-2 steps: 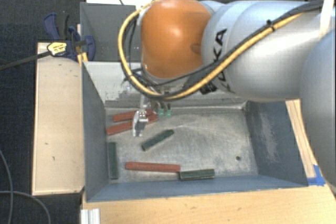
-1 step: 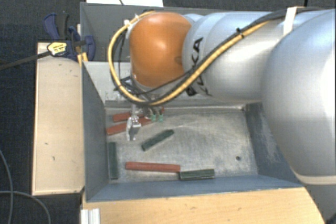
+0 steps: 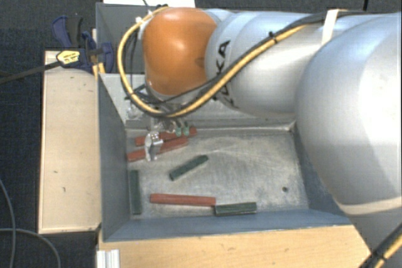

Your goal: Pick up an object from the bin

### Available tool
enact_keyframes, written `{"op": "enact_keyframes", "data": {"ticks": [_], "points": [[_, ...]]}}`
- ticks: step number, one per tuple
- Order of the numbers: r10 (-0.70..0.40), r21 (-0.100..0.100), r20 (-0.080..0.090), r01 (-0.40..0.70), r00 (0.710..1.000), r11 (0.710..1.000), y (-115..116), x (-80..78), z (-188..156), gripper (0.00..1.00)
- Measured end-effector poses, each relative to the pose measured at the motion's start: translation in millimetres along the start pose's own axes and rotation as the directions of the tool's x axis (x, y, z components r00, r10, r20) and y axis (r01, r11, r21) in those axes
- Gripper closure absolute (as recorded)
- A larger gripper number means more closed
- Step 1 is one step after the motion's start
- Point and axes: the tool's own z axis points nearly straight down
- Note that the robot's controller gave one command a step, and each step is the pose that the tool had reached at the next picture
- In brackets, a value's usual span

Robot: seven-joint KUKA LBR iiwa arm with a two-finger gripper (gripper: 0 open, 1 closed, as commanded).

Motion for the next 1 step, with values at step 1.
{"op": "enact_keyframes", "data": {"ticks": [1], "points": [[-0.061, 0.0, -0.002, 0.061, 0.998, 0.998, -1.4, 2.1, 33.2, 0.0]]}}
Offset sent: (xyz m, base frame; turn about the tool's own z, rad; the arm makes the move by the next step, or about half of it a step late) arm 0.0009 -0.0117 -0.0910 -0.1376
